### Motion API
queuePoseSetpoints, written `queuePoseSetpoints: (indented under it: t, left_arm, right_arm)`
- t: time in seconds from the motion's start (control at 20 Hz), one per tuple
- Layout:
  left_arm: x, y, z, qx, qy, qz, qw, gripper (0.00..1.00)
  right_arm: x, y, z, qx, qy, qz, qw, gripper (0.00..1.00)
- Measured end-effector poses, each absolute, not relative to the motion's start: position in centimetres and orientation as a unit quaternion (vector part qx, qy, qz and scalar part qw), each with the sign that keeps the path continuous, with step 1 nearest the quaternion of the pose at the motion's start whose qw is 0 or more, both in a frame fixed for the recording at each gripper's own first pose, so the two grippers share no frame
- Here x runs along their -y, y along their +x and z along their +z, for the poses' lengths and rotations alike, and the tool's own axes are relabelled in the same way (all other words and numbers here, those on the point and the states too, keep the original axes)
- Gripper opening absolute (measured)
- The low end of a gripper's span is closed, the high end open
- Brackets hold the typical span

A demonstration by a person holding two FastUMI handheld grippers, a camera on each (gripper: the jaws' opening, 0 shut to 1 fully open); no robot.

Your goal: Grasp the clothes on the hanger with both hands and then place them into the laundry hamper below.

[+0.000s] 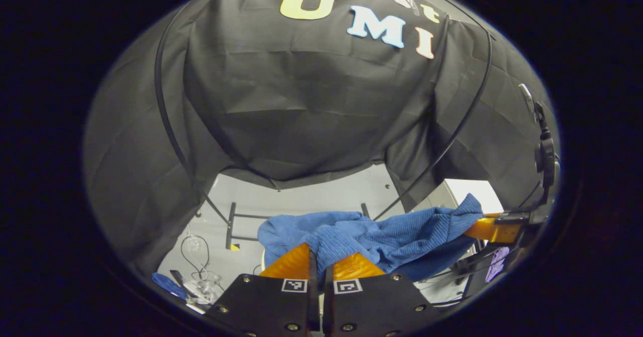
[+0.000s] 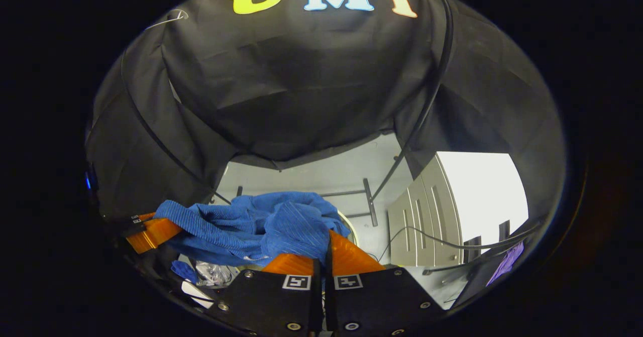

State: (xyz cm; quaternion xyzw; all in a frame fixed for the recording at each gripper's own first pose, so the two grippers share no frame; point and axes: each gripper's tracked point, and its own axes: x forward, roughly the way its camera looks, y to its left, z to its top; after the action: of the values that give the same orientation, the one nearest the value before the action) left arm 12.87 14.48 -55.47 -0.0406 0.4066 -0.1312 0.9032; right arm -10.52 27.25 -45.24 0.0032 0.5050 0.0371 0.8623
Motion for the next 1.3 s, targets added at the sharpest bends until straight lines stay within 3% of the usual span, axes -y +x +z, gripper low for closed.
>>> queuePoseSetpoints:
  t: [0.5,0.55,0.6,0.75,0.8,0.85,1.05,1.1,1.15,1.3]
  left_arm:
    - [-13.7,11.3,-56.1,-0.421,-0.043,-0.153,0.893,0.03]
    - [-13.5,11.0,-55.8,-0.417,-0.043,-0.159,0.894,0.19]
    - [-13.9,10.0,-55.1,-0.415,-0.038,-0.161,0.895,0.34]
    - [-15.2,8.3,-53.5,-0.405,-0.029,-0.161,0.9,0.81]
    - [-15.6,8.0,-53.0,-0.402,-0.024,-0.159,0.902,0.86]
    - [-16.0,7.9,-52.4,-0.395,-0.018,-0.155,0.905,0.86]
    - [-16.6,8.2,-46.8,-0.336,0.005,-0.163,0.928,0.86]
    - [-16.5,8.7,-45.0,-0.319,0.008,-0.164,0.933,0.81]
    - [-16.3,9.2,-42.8,-0.3,0.008,-0.164,0.94,0.86]
    - [-15.3,10.4,-35.5,-0.242,0.007,-0.163,0.956,0.86]
  right_arm:
    - [-27.8,-12.3,-44.6,-0.525,0.016,0.051,0.849,0.08]
    - [-28.2,-12.6,-44.4,-0.525,0.019,0.058,0.849,0.13]
    - [-28.5,-13.0,-44.0,-0.527,0.022,0.068,0.847,0.2]
    - [-28.0,-13.4,-42.8,-0.52,0.02,0.075,0.851,0.74]
    - [-27.4,-13.4,-42.2,-0.517,0.016,0.07,0.853,0.92]
    - [-26.7,-13.4,-41.6,-0.512,0.016,0.064,0.857,0.96]
    - [-23.9,-11.8,-37.1,-0.464,0.028,0.039,0.885,0.95]
    - [-23.2,-11.3,-35.9,-0.448,0.031,0.029,0.893,0.96]
    - [-22.4,-10.7,-34.6,-0.43,0.035,0.019,0.902,0.95]
    - [-20.5,-8.4,-30.2,-0.366,0.043,-0.004,0.929,0.95]
